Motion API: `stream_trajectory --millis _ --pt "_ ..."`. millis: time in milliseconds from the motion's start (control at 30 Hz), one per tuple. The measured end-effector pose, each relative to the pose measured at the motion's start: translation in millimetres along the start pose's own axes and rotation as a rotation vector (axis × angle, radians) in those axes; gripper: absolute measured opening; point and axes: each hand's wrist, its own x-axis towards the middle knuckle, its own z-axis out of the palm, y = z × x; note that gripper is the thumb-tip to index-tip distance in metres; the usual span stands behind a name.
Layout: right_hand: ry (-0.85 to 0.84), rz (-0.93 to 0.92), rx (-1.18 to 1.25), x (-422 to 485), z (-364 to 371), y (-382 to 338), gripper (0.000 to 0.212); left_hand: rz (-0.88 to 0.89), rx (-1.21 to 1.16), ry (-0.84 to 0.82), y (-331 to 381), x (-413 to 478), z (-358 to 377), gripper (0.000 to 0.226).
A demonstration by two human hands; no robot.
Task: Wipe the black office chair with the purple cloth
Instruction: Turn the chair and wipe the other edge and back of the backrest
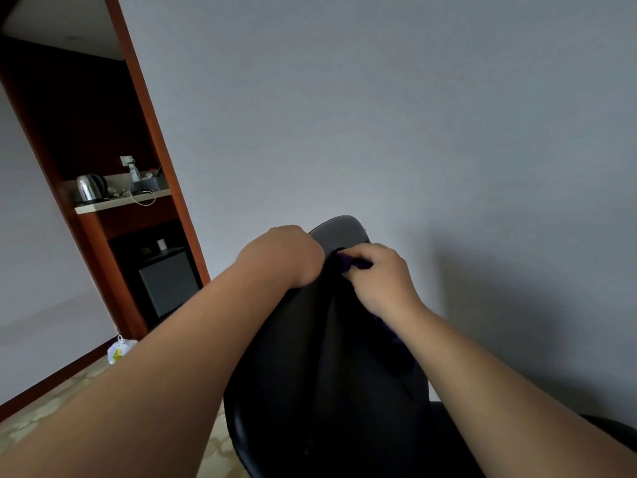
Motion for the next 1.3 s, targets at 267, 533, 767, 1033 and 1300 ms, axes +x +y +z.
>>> stream_trajectory --millis 267,533,767,1033,1300 --pt "-0.002 0.143 -0.092 54 1 15 0.042 0.011 -0.004 -0.012 -5 11 4 0.036" --pt "-0.017 0.099 -0.121 53 -1 23 0.039 -0.006 -0.038 -0.026 -2 8 0 0.018" --pt "-0.083 -0.078 -0.058 -12 -8 -4 0.038 0.003 -0.027 -0.037 2 -1 -5 0.035" --pt "-0.081 -0.179 0.005 -54 -15 -15 0.036 0.045 -0.006 -0.029 6 -12 -6 0.035" --pt "-0.015 -0.109 -0.124 -8 -1 -6 0.034 0.009 0.007 -0.011 -5 -3 1 0.034"
